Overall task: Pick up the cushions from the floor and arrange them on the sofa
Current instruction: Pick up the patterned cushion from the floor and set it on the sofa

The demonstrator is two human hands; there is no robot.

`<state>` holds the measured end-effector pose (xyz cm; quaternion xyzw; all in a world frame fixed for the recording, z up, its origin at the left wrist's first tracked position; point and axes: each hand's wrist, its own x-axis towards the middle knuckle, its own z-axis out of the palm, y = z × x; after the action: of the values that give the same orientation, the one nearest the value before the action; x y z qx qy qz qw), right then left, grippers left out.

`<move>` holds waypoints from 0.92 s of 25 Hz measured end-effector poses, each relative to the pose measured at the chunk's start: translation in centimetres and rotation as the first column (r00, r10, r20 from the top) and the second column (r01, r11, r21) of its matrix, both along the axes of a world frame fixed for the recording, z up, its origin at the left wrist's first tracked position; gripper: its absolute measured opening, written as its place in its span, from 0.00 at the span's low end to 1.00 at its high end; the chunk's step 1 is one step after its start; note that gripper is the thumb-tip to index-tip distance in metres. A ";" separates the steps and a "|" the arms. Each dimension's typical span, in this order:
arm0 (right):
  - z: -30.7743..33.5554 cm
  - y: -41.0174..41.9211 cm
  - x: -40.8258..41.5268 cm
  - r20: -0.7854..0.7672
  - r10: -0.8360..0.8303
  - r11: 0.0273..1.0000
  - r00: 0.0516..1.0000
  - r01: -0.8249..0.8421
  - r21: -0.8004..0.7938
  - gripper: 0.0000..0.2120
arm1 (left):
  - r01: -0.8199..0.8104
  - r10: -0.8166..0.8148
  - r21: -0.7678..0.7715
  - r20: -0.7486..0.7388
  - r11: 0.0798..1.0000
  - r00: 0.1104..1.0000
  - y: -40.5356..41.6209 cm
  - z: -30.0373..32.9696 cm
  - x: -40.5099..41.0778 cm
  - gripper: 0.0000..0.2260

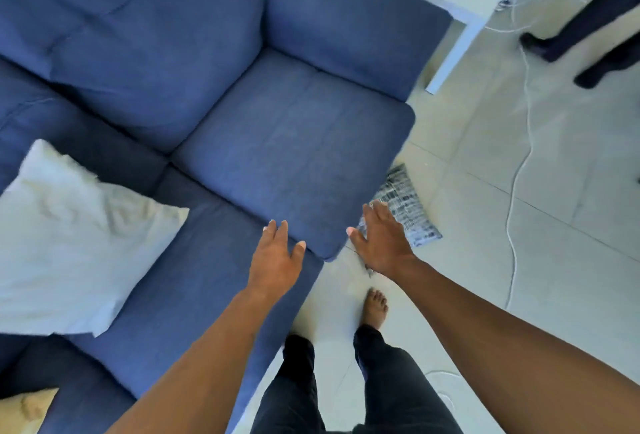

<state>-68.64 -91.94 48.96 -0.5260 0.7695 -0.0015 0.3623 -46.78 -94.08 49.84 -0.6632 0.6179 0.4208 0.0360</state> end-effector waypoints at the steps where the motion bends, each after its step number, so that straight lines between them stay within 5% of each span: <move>1: 0.2 1.1 -2.7 0.005 -0.031 0.999 0.999 0.031 0.010 0.34 | 0.053 -0.053 0.003 0.033 0.999 0.998 0.1 0.0 -2.6 0.32; 5: 1.1 3.8 -10.7 0.009 -0.093 0.996 0.996 0.093 0.002 0.35 | 0.192 -0.191 0.002 0.121 0.981 0.974 0.4 0.1 -10.8 0.32; 15: -1.7 3.6 -19.9 0.020 -0.302 0.952 0.953 0.301 0.060 0.34 | 0.336 -0.345 0.159 0.029 0.928 0.938 -2.3 -4.1 -22.5 0.32; 23: -15.4 -0.4 -24.6 0.064 -0.311 0.940 0.948 0.296 0.171 0.33 | 0.128 -0.168 0.308 0.107 0.943 0.980 -5.0 -15.5 -27.3 0.28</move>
<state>-93.23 -92.38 33.60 -0.3698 0.8219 -0.0198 0.4329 -74.03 -99.13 34.34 -0.6281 0.5914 0.4608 0.2085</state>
